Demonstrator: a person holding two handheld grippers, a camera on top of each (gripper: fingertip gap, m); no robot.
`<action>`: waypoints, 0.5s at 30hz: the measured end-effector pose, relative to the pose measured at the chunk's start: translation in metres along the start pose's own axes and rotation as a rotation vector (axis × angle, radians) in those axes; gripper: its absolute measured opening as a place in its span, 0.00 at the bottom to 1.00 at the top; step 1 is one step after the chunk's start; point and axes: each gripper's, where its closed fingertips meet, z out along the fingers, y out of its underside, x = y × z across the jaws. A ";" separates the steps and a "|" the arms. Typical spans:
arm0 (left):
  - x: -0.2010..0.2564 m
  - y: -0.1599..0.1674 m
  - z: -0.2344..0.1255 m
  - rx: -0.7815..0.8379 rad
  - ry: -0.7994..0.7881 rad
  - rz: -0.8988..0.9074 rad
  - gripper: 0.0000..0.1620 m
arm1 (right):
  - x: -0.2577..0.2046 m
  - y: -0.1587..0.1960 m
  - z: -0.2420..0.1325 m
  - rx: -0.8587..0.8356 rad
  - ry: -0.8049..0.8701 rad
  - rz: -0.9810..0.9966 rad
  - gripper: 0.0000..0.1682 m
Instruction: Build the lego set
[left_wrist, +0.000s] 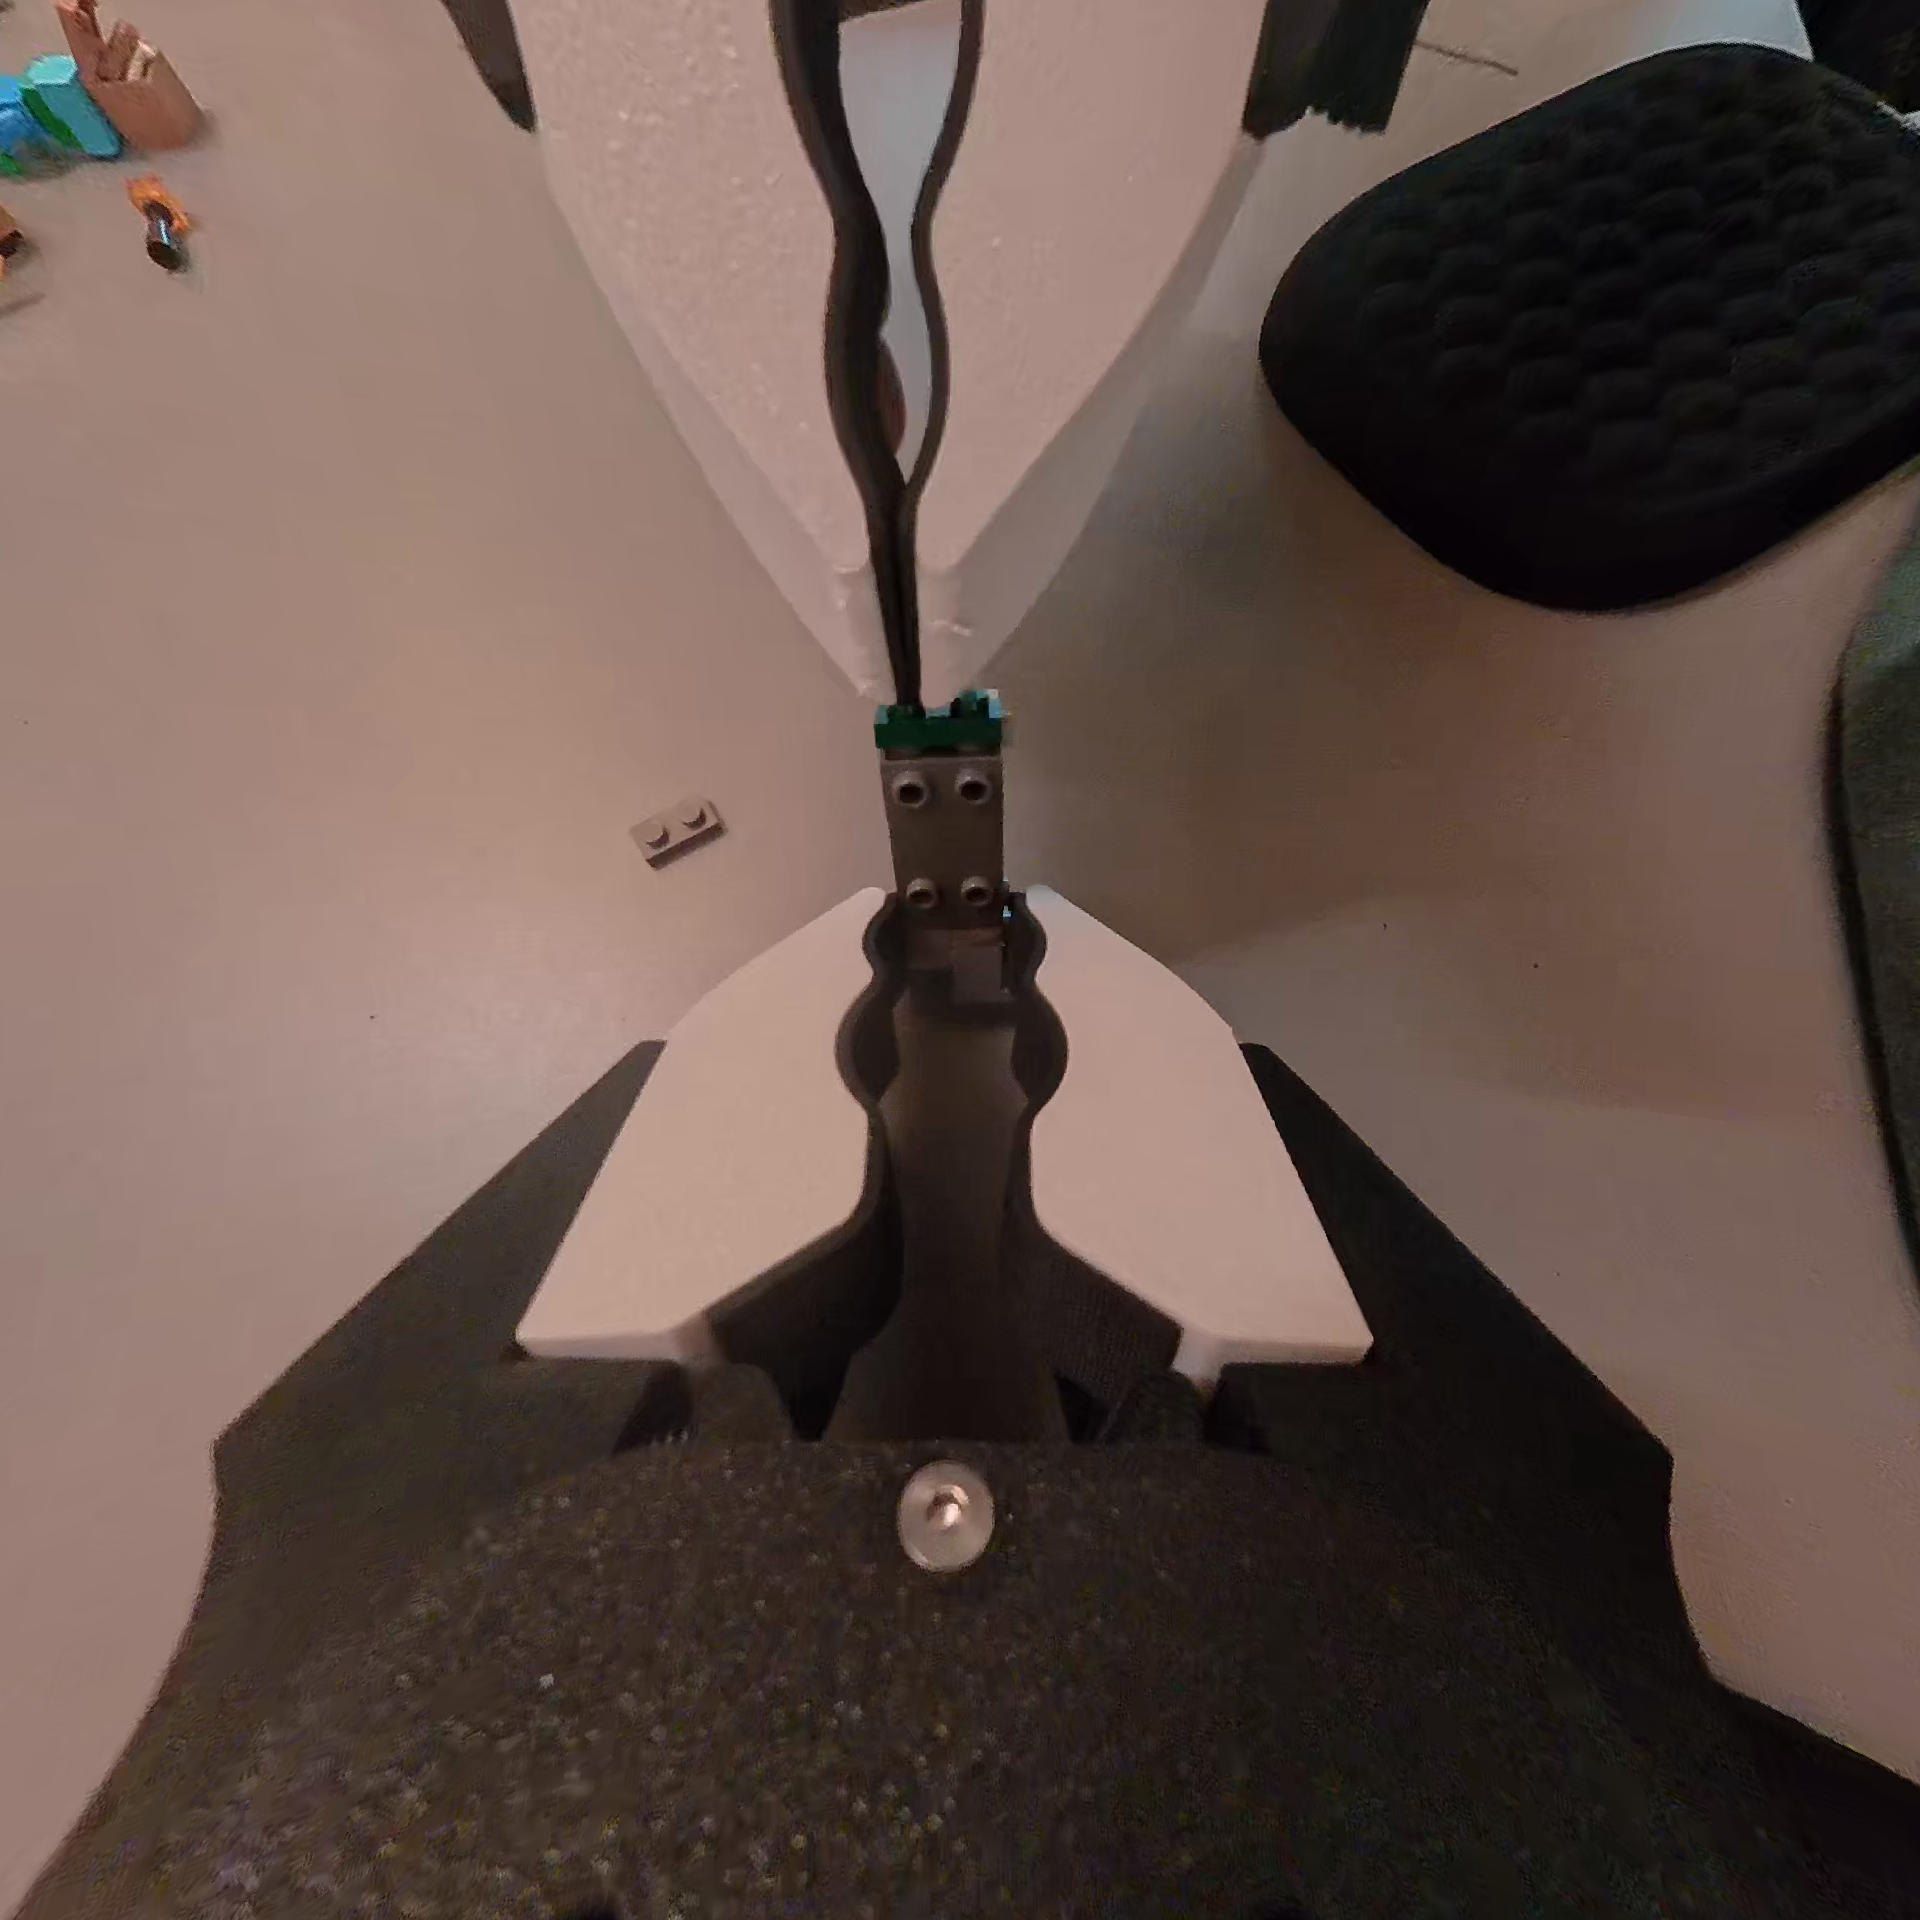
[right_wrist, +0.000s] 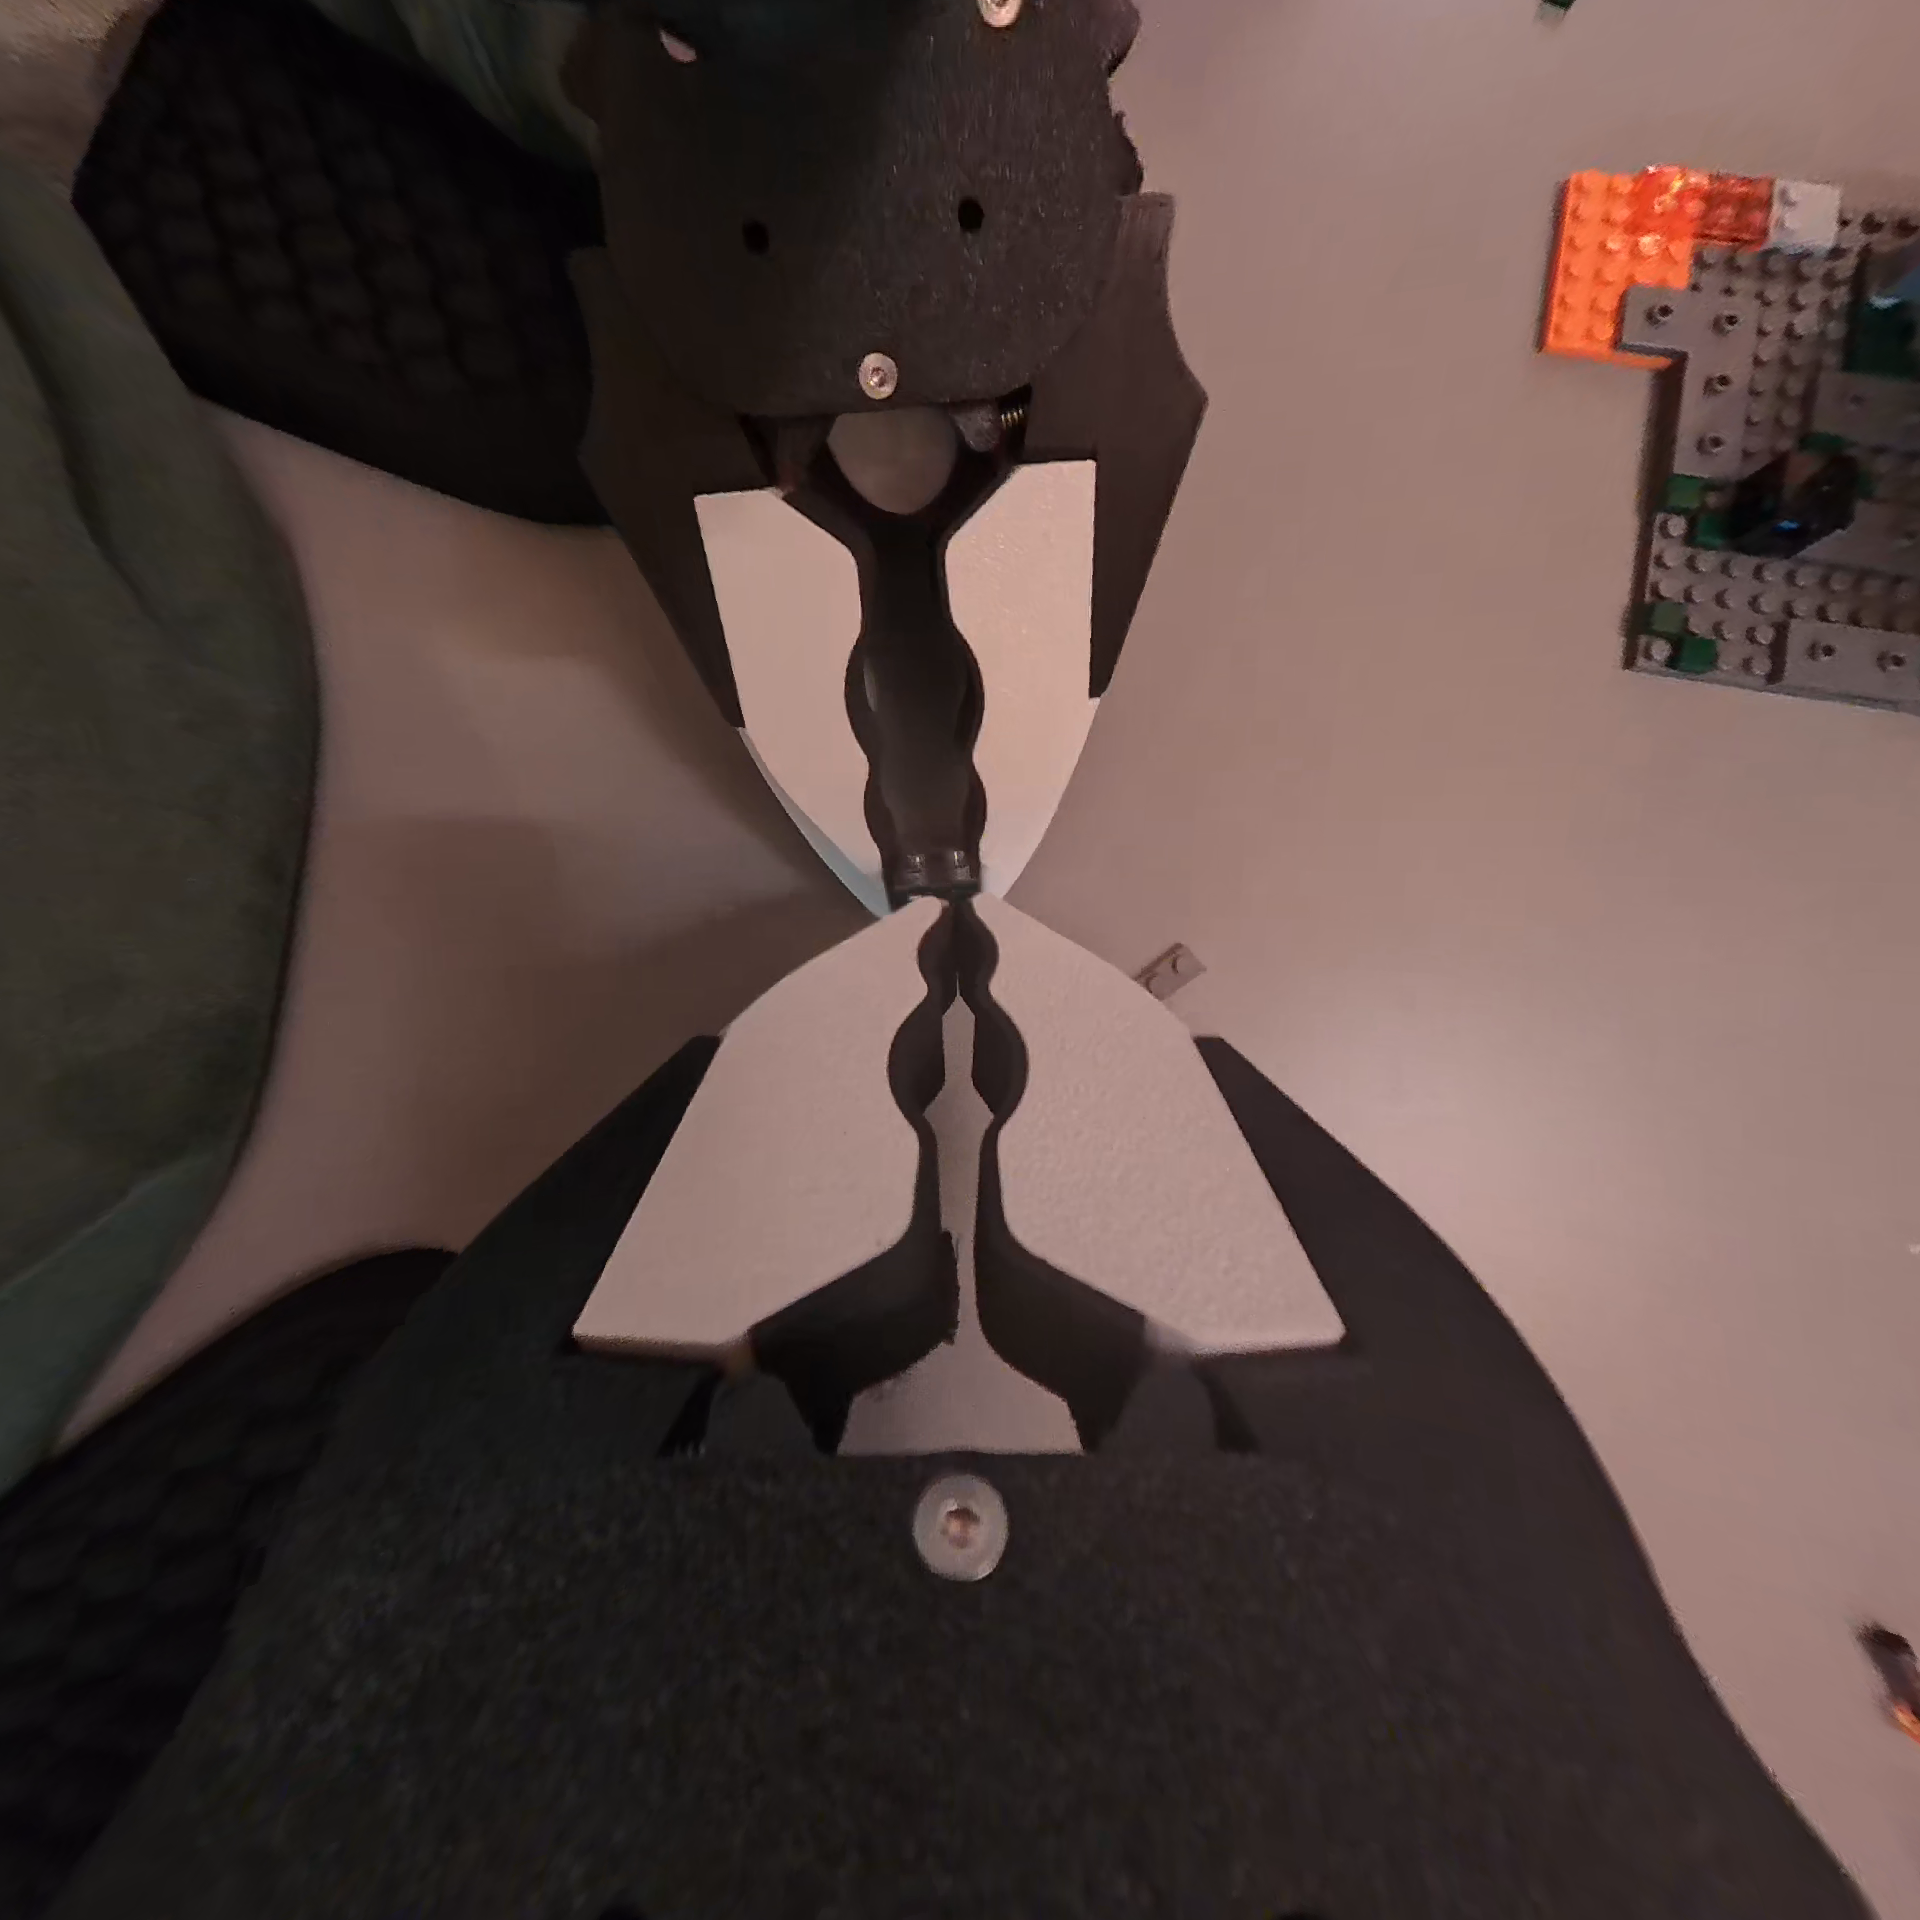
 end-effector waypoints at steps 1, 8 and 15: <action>0.001 0.000 0.000 0.001 0.004 0.007 0.12 | -0.002 -0.001 0.000 0.008 -0.009 0.003 0.00; 0.002 -0.001 0.002 -0.005 0.002 0.004 0.11 | -0.004 -0.002 0.000 -0.017 0.035 -0.046 0.00; 0.002 -0.001 0.003 -0.012 -0.016 0.002 0.11 | -0.004 -0.004 0.001 -0.066 0.077 -0.092 0.00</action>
